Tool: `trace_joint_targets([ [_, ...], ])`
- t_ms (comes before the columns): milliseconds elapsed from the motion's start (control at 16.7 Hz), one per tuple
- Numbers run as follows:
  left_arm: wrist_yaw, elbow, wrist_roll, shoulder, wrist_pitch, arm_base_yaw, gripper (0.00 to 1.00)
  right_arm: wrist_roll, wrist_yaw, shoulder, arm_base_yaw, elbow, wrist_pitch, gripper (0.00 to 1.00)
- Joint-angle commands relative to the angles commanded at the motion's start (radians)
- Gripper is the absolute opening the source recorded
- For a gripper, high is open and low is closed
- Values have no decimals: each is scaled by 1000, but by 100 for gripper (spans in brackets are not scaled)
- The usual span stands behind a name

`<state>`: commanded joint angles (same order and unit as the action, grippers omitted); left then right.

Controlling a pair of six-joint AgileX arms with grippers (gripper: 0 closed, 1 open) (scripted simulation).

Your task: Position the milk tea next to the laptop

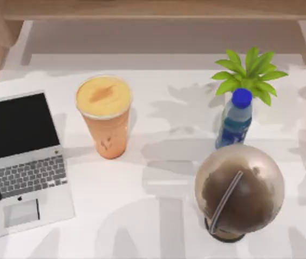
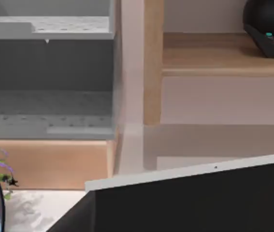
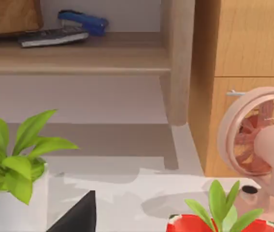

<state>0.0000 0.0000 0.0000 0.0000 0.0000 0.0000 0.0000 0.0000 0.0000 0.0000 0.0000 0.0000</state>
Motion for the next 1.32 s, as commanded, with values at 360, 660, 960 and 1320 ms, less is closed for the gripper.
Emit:
trace_joint_targets([
  [360,-62,19,-8,104,98,-64,100,0,0,0,0,0,0,100],
  [660,-244,76,-32,463,395,-253,100,0,0,0,0,0,0,100],
  [960,-479,150,-63,972,781,-499,100,0,0,0,0,0,0,100],
  [1320,-743,236,-98,1573,1225,-780,100,0,0,0,0,0,0,100],
])
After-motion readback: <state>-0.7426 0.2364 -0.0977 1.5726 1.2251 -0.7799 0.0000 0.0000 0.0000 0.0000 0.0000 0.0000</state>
